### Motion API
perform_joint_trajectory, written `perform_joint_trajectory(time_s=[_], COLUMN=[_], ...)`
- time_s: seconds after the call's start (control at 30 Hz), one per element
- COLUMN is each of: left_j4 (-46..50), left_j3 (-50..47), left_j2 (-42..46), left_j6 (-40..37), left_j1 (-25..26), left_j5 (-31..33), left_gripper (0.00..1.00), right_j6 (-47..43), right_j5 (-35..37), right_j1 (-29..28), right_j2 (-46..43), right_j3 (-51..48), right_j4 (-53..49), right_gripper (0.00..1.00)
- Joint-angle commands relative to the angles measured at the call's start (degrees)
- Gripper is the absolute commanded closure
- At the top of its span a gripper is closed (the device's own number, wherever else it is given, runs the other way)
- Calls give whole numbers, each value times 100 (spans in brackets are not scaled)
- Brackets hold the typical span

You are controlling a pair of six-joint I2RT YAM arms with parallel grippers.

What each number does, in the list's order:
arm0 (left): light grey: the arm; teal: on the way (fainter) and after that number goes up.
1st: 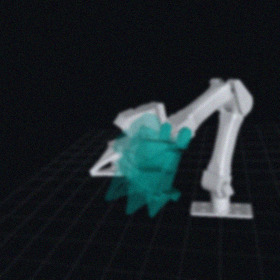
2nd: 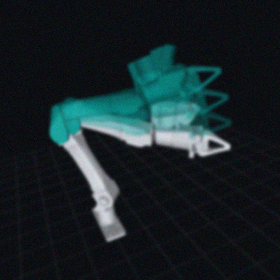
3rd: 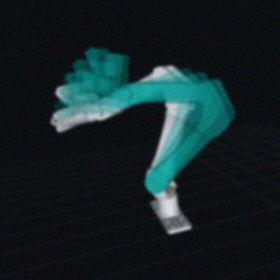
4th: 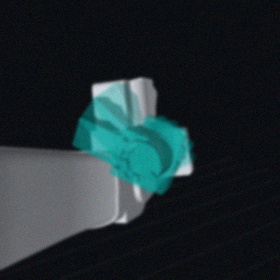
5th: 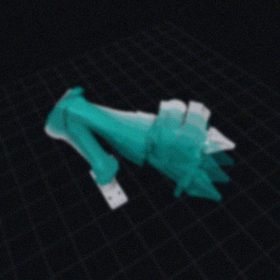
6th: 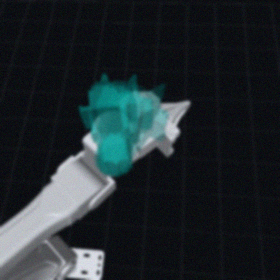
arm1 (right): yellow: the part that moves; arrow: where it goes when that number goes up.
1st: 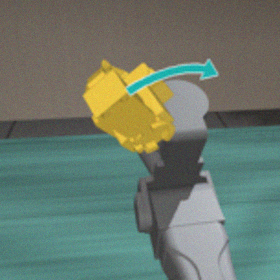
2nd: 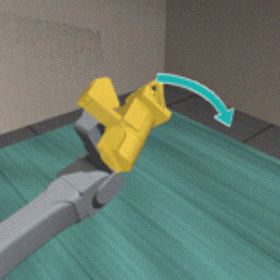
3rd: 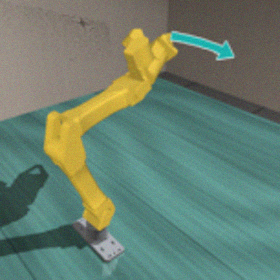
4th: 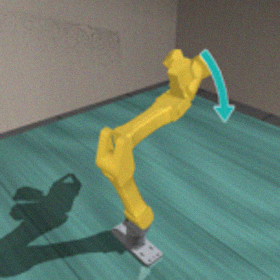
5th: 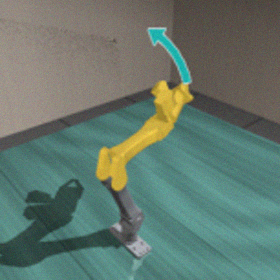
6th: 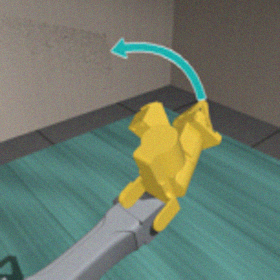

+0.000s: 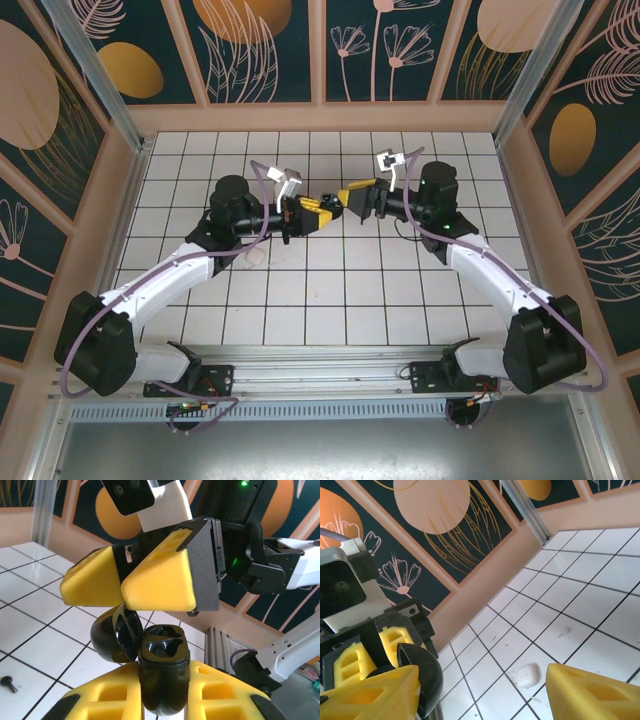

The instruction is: Insert the wireless bluetooth earbuds into the charging case

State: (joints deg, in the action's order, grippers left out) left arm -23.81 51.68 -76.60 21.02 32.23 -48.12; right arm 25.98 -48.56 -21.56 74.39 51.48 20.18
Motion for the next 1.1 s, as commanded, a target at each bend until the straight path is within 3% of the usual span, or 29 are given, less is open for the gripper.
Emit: perform_joint_trajectory(time_s=[0.0,0.17,0.5,0.83,0.97,1.07], left_j4=[-258,29,-398,-759,-781,-779], left_j3=[-18,-33,-464,-793,-911,-996], left_j2=[196,221,336,424,491,556], left_j6=[-239,-482,-502,-502,-456,-432], left_j1=[59,60,55,62,62,56], left_j5=[-253,279,1210,1459,1577,1606], left_gripper=[97,97,97,97,97,97], right_j6=[377,180,188,190,221,267], right_j5=[171,215,1310,2040,2074,2243], right_j1=[56,69,607,711,645,421], right_j2=[111,-97,-479,432,1104,1520], right_j3=[-67,-52,34,632,1046,1159], right_j4=[343,3,-1275,-2592,-3109,-3223], right_gripper=[35,35,36,37,46,48])
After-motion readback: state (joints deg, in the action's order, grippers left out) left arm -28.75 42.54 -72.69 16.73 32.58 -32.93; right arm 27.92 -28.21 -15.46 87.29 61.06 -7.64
